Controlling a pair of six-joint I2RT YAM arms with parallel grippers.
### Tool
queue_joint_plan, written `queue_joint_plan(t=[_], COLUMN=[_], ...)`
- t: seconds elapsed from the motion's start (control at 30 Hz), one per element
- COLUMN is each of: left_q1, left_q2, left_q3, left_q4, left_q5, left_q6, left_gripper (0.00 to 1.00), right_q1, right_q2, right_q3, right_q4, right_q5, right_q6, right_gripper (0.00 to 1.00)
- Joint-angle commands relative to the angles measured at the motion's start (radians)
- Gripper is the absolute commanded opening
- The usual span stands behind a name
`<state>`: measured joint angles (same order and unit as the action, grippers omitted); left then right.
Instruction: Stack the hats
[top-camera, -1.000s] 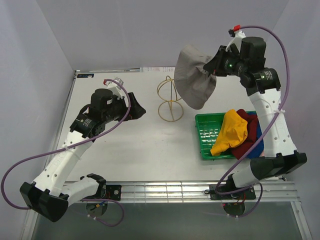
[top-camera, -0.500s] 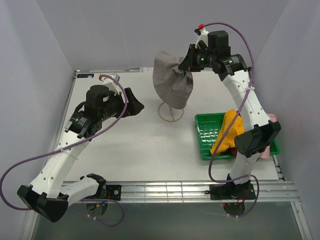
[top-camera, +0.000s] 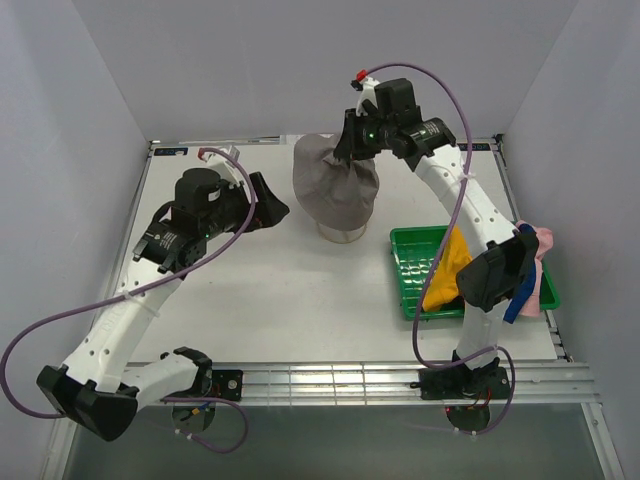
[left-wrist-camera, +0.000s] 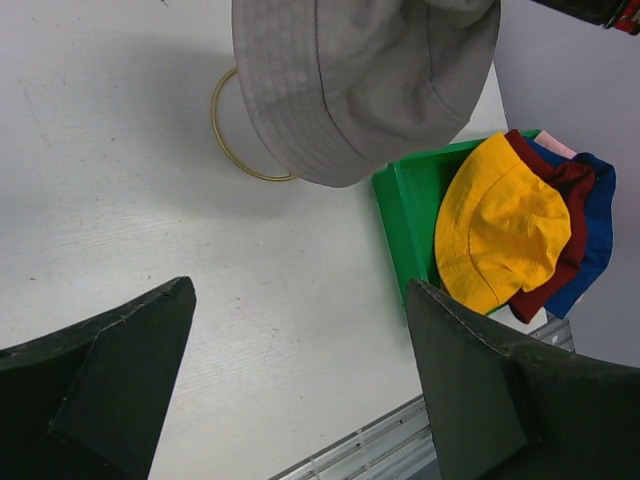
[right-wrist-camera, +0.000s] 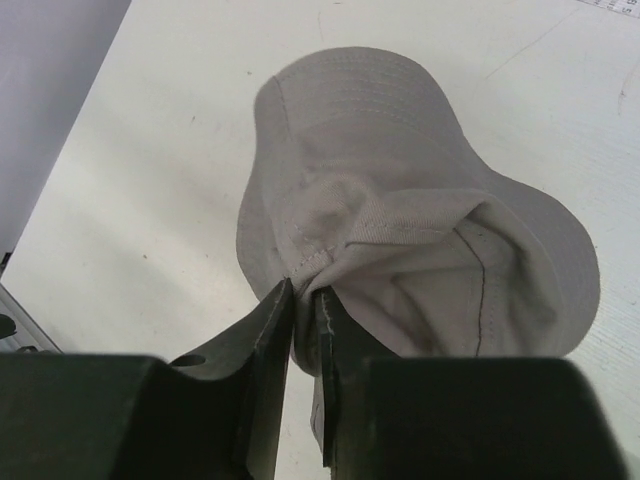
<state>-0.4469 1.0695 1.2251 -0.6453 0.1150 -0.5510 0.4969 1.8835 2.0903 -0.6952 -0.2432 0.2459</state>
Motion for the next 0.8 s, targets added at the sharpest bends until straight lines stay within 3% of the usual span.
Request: queue_joint_plan(t=[0.0, 0.37, 0.53, 0.77], left_q1=[0.001, 0.001, 0.001, 0.001], left_q2=[0.038, 0.167, 0.208, 0.231], left_q3=[-0.015, -0.059, -0.055, -0.015], left_q4=[0.065, 0.24, 0.271, 0.266], left_q5=[-0.023, -0.049, -0.034, -0.011], left_q6=[-0.035, -0.128, -0.135, -0.098], left_gripper=[0.95, 0.87, 0.82, 0.78], right_q1=[0.017, 0.017, 0.014, -0.02], right_q2=[0.019, 0.019, -0.024, -0.139], right_q3=[-0.001, -0.004, -0.019, -0.153], right_q4=[0.071, 0.126, 0.106, 0.045], right_q5=[0.056, 0.117, 0.169, 0.239], right_q6=[-0.034, -0.034, -0.028, -0.023], right_gripper=[0.22, 0.54, 0.61, 0.62])
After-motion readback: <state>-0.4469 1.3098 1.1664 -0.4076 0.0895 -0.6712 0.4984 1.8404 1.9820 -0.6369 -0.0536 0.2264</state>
